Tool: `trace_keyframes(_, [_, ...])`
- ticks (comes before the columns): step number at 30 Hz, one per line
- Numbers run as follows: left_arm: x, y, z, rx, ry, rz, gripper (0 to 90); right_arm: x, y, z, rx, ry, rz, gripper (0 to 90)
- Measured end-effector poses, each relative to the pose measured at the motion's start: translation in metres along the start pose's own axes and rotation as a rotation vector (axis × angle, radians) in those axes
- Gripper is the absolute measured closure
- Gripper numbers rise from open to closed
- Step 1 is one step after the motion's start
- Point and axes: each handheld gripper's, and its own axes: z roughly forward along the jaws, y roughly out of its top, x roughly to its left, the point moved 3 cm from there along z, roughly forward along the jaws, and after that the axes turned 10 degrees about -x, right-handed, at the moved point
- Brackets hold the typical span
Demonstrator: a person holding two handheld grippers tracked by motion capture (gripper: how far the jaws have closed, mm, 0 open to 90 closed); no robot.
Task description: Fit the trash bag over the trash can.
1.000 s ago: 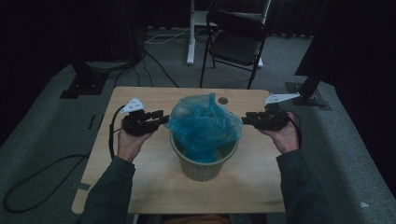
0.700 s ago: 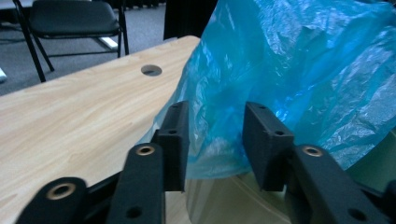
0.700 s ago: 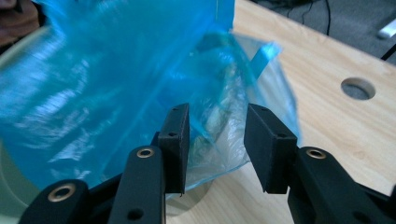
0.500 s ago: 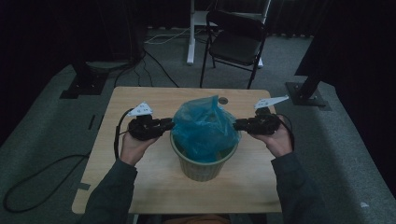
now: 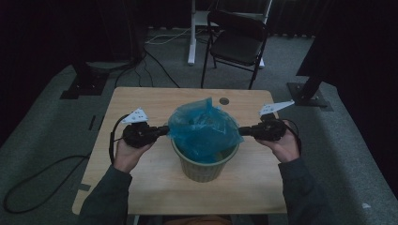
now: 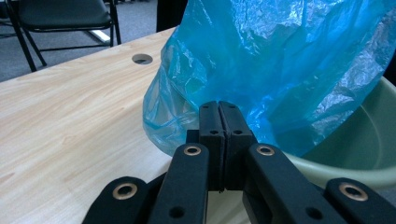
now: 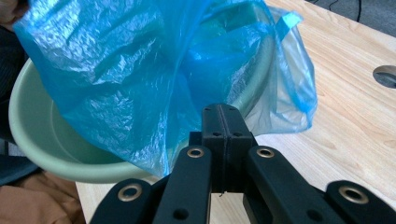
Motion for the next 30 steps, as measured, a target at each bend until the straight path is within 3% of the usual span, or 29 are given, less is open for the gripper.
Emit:
trace_keyframes(9, [-0.013,-0.018,-0.011,0.021,-0.013,0.003,88.9,0.013,-0.014,-0.007,0.03,0.022,-0.013,90.0])
trace_keyframes(16, [-0.021,-0.029,-0.007,0.05,-0.031,0.003,88.8,0.021,-0.023,-0.011,0.048,0.059,-0.013,90.0])
trace_keyframes(30, [-0.011,-0.029,0.01,0.043,0.006,-0.036,88.8,0.019,-0.017,-0.004,0.015,0.067,0.003,90.0])
